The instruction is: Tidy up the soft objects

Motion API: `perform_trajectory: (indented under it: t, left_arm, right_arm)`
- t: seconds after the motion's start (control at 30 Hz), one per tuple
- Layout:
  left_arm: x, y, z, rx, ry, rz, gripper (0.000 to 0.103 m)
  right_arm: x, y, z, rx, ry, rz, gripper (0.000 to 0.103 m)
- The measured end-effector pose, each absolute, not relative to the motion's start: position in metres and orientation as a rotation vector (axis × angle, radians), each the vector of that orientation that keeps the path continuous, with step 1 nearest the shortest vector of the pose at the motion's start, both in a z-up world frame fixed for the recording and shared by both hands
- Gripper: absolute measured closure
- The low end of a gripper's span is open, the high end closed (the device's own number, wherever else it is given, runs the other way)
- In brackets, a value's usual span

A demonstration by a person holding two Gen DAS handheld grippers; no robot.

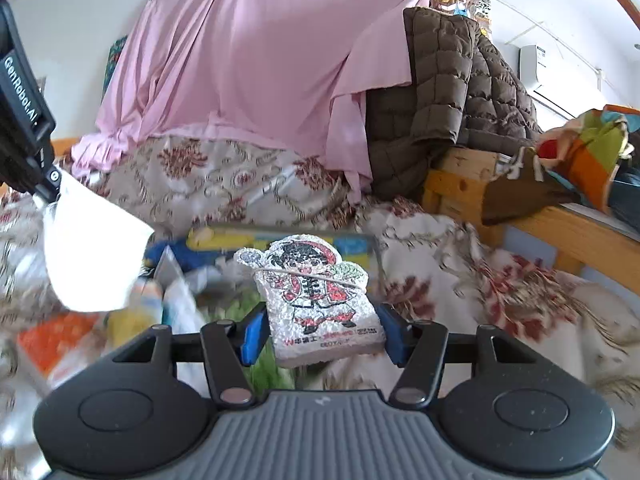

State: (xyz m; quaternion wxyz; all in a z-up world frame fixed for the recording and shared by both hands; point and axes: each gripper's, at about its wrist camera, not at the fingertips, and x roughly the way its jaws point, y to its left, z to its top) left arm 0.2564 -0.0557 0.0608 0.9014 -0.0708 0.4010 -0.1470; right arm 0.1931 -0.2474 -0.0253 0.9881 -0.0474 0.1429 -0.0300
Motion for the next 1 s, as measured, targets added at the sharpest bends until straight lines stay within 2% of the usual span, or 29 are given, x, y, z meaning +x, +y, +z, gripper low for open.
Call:
perform_trajectory:
  t: [0.17,0.3,0.37,0.47,0.73,0.93,1.0]
  left_arm:
    - [0.294,-0.062,0.075,-0.193,0.77,-0.304,0.102]
    - [0.329,-0.074,0.074,-0.223,0.737,-0.305,0.102]
    - [0.349,-0.083,0.069,-0.228,0.72,-0.305,0.102]
    - [0.377,-0.098,0.06,-0.233,0.686,-0.294,0.102]
    - [0.445,-0.127,0.026,-0.191,0.668,-0.286,0.101]
    - [0.474,-0.135,0.0,-0.212,0.699,-0.265,0.101]
    - [0.479,-0.137,-0.008,-0.218,0.711,-0.257,0.101]
  right_arm:
    - [0.235,-0.256,-0.017,-0.041,0.229,-0.054,0.041]
    - [0.276,-0.264,-0.019,-0.027,0.251,-0.05,0.041]
    - [0.297,-0.268,-0.019,-0.019,0.259,-0.053,0.041]
    - [0.32,-0.273,-0.022,-0.03,0.248,-0.05,0.046]
    - [0.37,-0.291,-0.044,-0.007,0.327,-0.026,0.047]
    - [0.373,-0.304,-0.048,0.033,0.335,-0.038,0.046]
    - [0.373,-0.309,-0.047,0.056,0.337,-0.044,0.041]
